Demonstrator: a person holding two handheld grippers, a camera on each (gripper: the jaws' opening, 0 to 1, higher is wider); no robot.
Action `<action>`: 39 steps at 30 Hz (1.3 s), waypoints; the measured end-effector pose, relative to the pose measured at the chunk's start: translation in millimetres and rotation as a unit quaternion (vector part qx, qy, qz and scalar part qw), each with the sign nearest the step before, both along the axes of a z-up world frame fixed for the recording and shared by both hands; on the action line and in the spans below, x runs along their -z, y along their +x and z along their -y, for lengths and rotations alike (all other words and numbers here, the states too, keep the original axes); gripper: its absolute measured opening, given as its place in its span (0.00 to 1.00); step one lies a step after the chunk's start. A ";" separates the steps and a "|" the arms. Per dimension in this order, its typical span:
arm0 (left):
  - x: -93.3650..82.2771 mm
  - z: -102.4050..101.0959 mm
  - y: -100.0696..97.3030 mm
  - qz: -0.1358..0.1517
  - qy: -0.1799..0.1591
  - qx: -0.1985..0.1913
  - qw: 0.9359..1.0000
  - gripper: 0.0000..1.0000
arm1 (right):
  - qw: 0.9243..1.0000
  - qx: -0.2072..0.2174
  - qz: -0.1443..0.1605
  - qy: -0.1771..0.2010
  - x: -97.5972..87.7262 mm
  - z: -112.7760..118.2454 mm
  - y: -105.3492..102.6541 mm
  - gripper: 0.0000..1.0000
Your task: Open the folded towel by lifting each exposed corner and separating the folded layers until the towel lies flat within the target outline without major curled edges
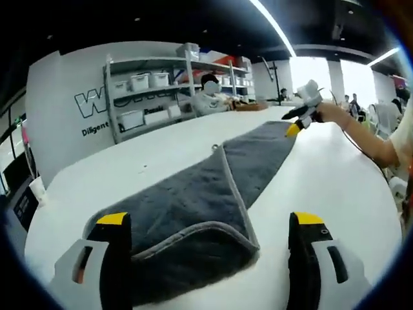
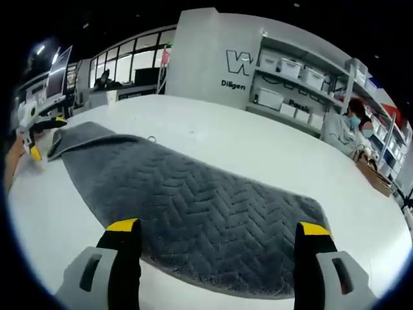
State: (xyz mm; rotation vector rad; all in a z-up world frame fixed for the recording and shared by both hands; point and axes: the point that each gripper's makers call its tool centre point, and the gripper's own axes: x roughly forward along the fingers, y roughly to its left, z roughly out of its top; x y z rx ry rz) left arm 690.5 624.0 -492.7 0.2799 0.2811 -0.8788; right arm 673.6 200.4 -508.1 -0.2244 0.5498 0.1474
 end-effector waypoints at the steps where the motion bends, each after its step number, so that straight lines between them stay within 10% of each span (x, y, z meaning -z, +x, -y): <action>1: -1.6 0.2 0.4 0.000 -0.006 -0.002 1.000 1.00 | 1.000 -0.001 0.001 0.000 -0.2 -0.5 0.2 0.99; 22: -2.2 -31.7 20.4 0.001 -0.005 -0.082 0.997 0.97 | 1.000 -0.006 0.004 -0.001 -1.1 -4.8 1.7 0.99; 39: 0.6 -60.0 19.8 -0.024 -0.017 -0.092 0.995 0.70 | 1.000 -0.011 -0.001 -0.003 1.2 -8.0 1.0 0.98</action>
